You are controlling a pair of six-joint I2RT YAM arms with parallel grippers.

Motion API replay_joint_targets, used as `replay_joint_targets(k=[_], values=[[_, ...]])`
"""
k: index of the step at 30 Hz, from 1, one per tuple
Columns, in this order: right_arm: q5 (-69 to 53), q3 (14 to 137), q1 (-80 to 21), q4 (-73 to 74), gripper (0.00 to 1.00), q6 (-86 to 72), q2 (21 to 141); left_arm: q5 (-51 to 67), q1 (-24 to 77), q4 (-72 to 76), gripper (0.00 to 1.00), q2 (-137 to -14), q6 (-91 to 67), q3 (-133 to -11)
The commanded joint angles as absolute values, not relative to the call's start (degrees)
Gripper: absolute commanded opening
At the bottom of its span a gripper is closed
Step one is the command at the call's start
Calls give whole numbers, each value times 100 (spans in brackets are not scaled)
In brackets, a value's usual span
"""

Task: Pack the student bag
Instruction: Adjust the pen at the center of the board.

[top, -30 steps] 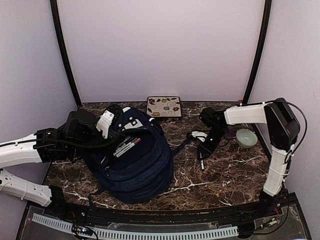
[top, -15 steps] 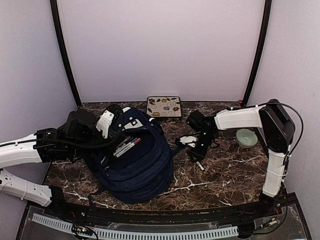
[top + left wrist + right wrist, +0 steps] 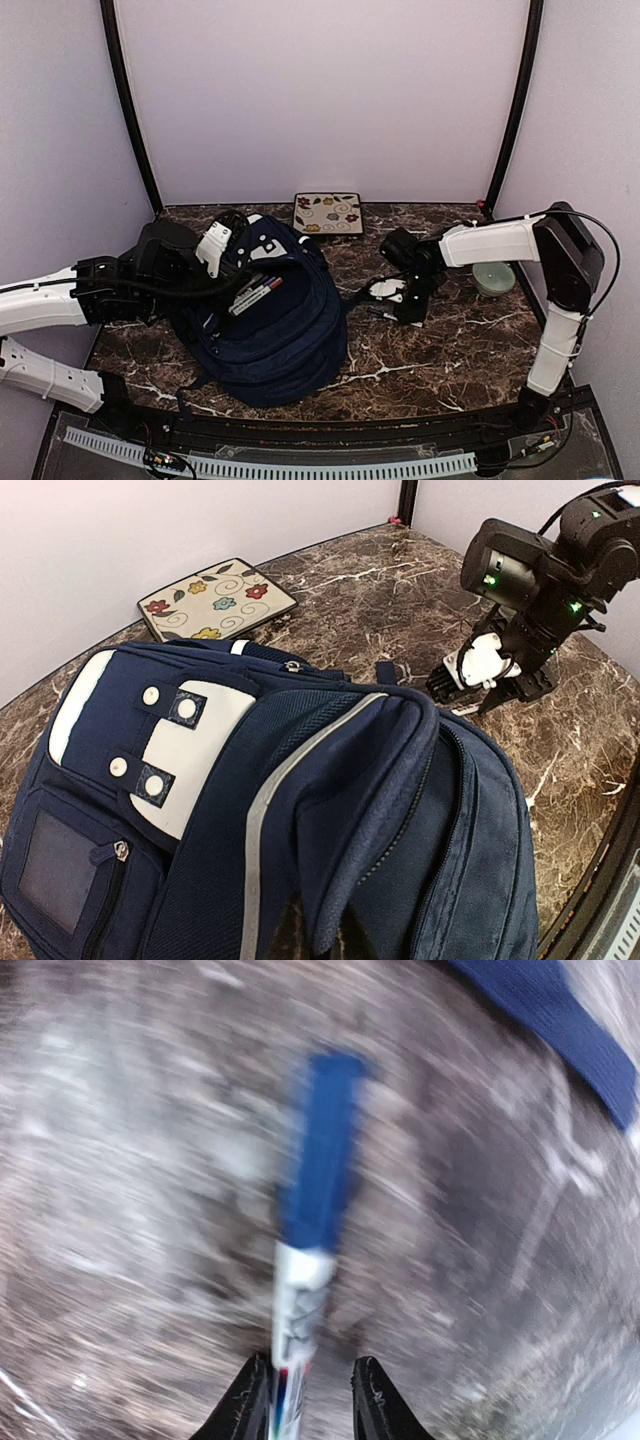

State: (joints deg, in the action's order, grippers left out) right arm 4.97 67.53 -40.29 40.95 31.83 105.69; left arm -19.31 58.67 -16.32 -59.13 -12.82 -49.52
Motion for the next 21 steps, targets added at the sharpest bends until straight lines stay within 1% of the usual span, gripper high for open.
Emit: replay_joint_targets(k=[1,7,21], values=[[572,7044,-3763,4314,30,3131,10512,-2050,5854,-1153,0,-5836,-1270,-5124],[19,7291,-3778,4503,30,3159,10718,-2048,5854,-1185,0,-5804,-1284,-5109],[197,7583,-3773,4452,30,2960,11160,-2057,5854,-1176,0,-5737,-1331,-5036]])
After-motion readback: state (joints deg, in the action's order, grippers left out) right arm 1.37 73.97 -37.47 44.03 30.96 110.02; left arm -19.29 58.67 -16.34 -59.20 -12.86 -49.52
